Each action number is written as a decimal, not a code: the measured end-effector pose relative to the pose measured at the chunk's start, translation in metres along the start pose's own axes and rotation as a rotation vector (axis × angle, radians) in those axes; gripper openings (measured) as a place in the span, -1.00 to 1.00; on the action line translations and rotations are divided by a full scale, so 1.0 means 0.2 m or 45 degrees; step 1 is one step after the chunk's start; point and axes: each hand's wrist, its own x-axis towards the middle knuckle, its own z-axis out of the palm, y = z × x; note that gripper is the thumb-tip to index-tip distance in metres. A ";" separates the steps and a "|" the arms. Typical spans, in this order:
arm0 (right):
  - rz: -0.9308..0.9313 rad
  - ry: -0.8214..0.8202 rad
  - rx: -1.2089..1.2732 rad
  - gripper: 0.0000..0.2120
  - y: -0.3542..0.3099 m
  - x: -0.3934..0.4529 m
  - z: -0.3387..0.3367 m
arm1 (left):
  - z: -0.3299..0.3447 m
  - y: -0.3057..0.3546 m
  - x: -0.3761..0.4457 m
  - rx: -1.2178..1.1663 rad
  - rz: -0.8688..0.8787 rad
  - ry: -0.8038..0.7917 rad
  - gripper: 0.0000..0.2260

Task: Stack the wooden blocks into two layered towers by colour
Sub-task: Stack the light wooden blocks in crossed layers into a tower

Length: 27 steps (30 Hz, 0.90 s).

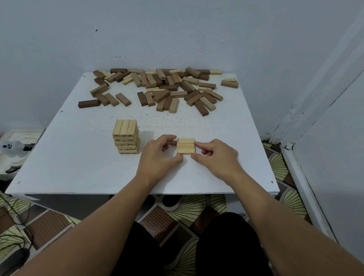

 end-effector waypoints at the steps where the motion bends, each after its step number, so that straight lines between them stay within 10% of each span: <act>1: -0.001 0.000 0.001 -0.59 0.00 0.00 0.00 | 0.00 0.00 0.00 -0.007 0.000 -0.003 -0.50; 27: -0.082 -0.200 -0.187 -0.39 0.03 0.15 -0.09 | -0.08 0.05 0.16 0.070 -0.133 -0.325 -0.45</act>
